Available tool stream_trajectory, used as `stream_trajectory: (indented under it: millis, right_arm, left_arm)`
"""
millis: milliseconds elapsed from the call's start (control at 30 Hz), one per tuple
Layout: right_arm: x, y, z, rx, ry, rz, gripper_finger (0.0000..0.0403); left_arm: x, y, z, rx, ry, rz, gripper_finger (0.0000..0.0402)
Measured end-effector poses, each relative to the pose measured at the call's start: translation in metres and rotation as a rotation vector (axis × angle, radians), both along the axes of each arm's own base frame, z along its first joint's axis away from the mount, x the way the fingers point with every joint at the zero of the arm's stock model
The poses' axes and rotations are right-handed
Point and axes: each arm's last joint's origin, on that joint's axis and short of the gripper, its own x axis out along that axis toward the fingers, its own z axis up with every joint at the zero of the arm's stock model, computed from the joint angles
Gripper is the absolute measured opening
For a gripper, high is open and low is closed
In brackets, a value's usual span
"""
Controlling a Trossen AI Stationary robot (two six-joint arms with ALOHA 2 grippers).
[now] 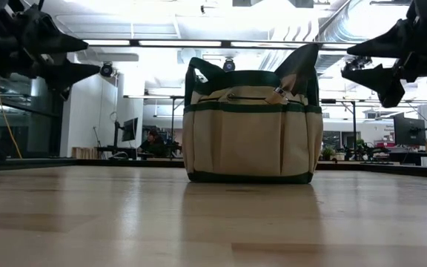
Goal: Pick & Place Garden tools in Gardening bag
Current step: Return to Home Position
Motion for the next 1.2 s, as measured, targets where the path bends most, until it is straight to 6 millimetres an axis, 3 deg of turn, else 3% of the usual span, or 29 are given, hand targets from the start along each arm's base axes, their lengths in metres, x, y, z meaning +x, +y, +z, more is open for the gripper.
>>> stream_trajectory:
  millis: [1200]
  right_arm:
    - [0.0014,0.0006,-0.002,-0.003,0.022,0.015,0.0248]
  left_arm:
    - [0.0001,-0.0014,0.0,-0.051,-0.001,-0.051,0.0242]
